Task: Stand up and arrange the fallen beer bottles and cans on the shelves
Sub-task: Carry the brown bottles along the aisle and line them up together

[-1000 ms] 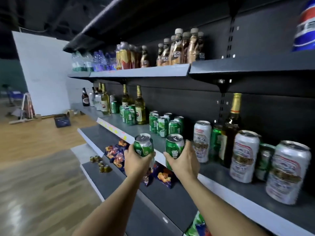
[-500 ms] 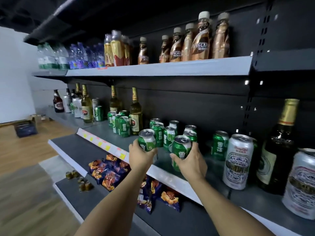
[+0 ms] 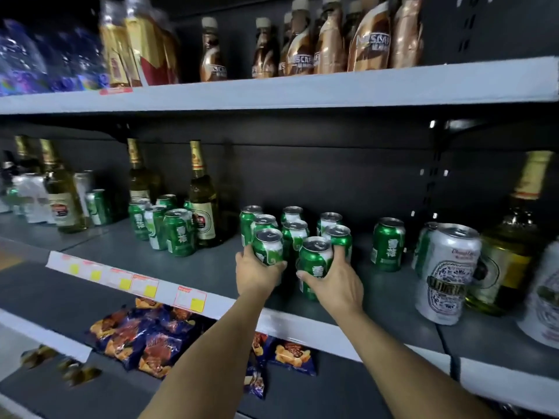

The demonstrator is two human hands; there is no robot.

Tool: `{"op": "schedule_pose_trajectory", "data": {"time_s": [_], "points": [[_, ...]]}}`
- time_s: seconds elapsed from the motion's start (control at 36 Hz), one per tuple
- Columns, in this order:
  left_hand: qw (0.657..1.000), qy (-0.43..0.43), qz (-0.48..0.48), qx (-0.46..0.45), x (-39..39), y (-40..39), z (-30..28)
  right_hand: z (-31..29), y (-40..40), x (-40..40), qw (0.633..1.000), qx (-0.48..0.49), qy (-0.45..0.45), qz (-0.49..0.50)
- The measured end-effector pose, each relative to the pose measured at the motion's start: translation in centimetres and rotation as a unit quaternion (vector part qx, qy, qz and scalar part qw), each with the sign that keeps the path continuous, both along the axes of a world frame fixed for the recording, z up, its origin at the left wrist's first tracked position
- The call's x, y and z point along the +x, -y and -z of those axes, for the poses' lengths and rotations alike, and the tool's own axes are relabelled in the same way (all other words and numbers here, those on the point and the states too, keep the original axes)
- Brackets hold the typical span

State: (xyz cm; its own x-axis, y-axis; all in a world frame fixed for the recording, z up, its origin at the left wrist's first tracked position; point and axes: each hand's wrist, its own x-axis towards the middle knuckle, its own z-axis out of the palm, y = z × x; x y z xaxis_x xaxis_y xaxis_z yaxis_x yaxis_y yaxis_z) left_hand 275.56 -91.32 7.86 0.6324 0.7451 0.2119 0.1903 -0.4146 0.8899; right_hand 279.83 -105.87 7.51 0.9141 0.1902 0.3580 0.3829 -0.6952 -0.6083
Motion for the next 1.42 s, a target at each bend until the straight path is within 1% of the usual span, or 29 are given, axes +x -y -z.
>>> {"op": "schedule_pose_trajectory", "data": {"time_s": [0.14, 0.31, 0.42, 0.47, 0.53, 0.64, 0.69, 0.78, 0.89, 0.97, 1.17, 1.33, 1.42], "points": [[0.999, -0.006, 0.050, -0.003, 0.5, -1.6, 0.5, 0.0, -1.2, -0.7, 0.999, -0.003, 0.006, 0.049], [0.996, -0.014, 0.084, -0.018, 0.4, -2.6, 1.3, 1.2, -1.8, -1.5, 0.997, 0.016, -0.006, 0.071], [0.994, -0.031, 0.108, -0.003, 0.0, -2.6, 1.8, 1.5, -1.9, -1.9, 0.996, 0.008, -0.004, 0.092], [0.995, -0.036, 0.096, 0.019, -0.6, -2.3, 1.6, 1.3, -1.8, -2.3, 0.995, 0.012, 0.002, 0.104], [0.996, -0.016, 0.060, 0.058, -1.5, -1.8, 1.2, 1.4, -1.3, -2.6, 0.993, 0.024, 0.014, 0.115], [0.989, 0.080, 0.018, 0.122, -2.5, -0.5, 0.3, 1.6, 0.9, -3.6, 0.990, 0.031, 0.037, 0.136], [0.982, 0.116, 0.025, 0.147, -2.6, 0.6, 0.0, 1.6, 2.7, -4.2, 0.987, 0.033, 0.045, 0.153], [0.977, 0.133, 0.064, 0.153, -2.5, 3.0, -0.4, 1.7, 6.0, -5.0, 0.981, 0.041, 0.058, 0.180], [0.964, 0.156, 0.120, 0.178, -2.2, 7.9, -0.7, 1.8, 11.9, -6.0, 0.972, 0.034, 0.065, 0.225], [0.957, 0.171, 0.161, 0.170, -2.4, 13.1, -0.7, 2.0, 17.3, -7.1, 0.961, 0.019, 0.066, 0.266], [0.954, 0.136, 0.241, 0.115, -3.1, 27.2, -0.2, 1.9, 32.5, -10.6, 0.935, -0.003, 0.063, 0.350], [0.938, 0.105, 0.309, 0.114, -3.9, 40.3, 0.3, 0.7, 45.5, -13.7, 0.915, -0.015, 0.054, 0.399], [0.924, 0.105, 0.352, 0.109, -4.1, 46.2, 0.6, 0.4, 50.8, -14.9, 0.910, -0.010, 0.051, 0.411]]}}
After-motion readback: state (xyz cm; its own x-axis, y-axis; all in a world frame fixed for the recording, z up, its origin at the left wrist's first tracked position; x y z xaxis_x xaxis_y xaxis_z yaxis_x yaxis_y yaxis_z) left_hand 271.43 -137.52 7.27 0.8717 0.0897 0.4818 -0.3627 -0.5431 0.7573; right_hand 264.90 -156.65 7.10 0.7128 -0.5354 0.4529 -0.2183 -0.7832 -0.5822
